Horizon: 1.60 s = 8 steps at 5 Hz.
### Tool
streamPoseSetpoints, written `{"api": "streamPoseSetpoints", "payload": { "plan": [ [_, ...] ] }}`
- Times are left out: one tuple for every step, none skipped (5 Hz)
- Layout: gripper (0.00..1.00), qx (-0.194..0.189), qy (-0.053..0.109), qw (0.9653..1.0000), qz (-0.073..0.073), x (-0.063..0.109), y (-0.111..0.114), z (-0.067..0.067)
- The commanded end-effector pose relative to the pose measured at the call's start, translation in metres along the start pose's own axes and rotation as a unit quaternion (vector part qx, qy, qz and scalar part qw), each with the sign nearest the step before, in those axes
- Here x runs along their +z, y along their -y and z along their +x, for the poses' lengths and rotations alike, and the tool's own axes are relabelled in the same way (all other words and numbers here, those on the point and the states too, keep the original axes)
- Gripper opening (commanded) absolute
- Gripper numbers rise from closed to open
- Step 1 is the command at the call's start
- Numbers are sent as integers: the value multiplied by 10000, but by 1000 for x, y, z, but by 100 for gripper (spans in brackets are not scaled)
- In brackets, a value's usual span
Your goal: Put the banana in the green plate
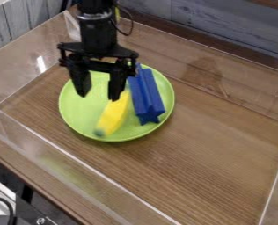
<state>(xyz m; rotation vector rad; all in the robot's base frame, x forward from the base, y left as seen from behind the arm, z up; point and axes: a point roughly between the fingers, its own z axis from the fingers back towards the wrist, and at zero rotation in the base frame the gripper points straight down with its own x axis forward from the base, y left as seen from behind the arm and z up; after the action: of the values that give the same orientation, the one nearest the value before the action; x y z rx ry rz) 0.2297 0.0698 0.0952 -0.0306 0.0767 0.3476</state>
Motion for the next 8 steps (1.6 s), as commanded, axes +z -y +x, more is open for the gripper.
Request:
{"api": "streamPoseSetpoints", "payload": {
  "plan": [
    [100, 51, 265, 9996, -6, 28, -8, 1],
    [100, 63, 352, 9993, -75, 52, -16, 10],
    [100, 33, 384, 9992, -125, 69, -26, 15],
    [100, 144, 440, 9988, -151, 65, -25, 22],
    [100, 232, 445, 9986, -154, 65, -25, 28],
    [100, 313, 438, 9984, -151, 57, -23, 33],
    [100, 388, 443, 9982, -148, 49, -22, 39],
    [100, 338, 467, 9982, -151, 39, -26, 35]
  ]
}}
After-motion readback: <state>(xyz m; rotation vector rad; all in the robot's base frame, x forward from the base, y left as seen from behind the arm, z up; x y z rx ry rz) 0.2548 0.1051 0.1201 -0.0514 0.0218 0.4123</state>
